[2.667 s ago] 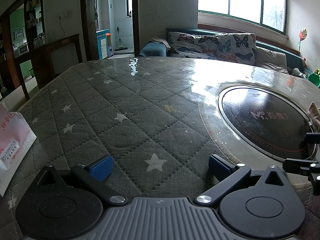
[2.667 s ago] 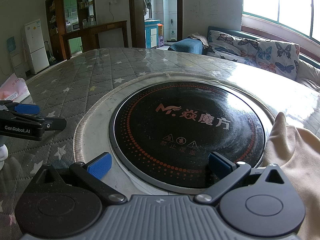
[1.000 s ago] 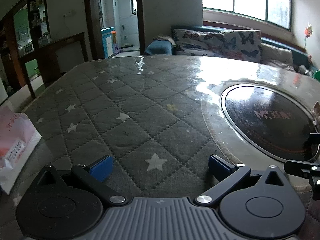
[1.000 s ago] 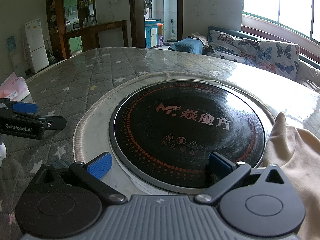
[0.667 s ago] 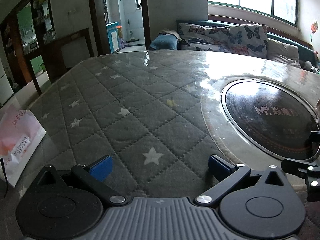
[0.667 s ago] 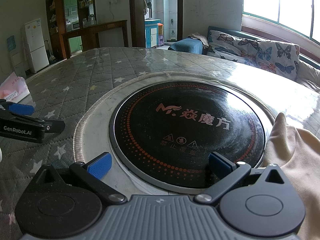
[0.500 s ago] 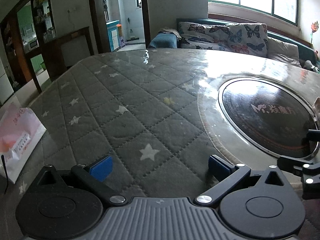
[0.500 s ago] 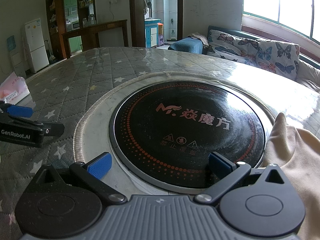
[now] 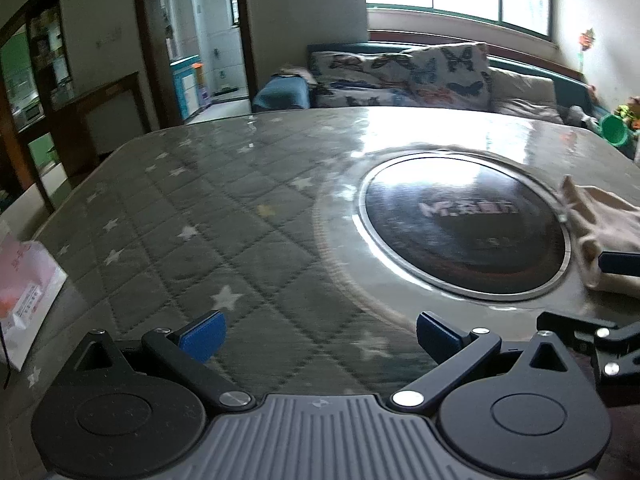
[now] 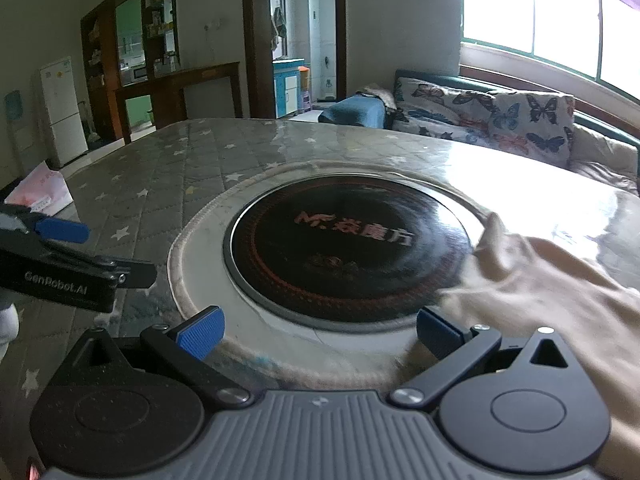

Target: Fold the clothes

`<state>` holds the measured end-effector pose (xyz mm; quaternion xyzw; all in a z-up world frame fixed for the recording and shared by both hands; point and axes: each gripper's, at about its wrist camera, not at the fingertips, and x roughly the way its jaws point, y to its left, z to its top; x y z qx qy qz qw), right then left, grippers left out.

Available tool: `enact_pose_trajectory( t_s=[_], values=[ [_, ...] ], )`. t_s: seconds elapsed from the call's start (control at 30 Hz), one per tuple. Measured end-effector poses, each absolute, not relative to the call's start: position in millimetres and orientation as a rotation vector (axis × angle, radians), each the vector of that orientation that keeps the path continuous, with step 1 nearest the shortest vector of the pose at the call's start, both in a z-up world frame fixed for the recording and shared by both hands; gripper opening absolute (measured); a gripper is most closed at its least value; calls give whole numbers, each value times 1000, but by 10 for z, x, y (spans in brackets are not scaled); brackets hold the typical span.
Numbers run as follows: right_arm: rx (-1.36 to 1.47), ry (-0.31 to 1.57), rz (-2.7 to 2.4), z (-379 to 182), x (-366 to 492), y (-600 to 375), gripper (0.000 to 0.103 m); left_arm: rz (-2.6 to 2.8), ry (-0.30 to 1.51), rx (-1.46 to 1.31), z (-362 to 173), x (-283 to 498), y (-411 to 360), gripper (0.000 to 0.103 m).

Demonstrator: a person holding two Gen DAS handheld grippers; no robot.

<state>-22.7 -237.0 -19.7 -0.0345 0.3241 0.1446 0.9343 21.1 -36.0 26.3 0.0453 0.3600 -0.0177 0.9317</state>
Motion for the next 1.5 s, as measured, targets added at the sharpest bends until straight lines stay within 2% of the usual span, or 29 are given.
enact_pose_trajectory(
  t_s=[0.93,1.5],
  values=[
    [48,625,32,-55,-1171,-3123,103,-277,698,210,363,-112,-1168,103],
    [73,605,20,38,-1435,-3112,103,-340,631,236,480,-396,-1335,103]
  ],
)
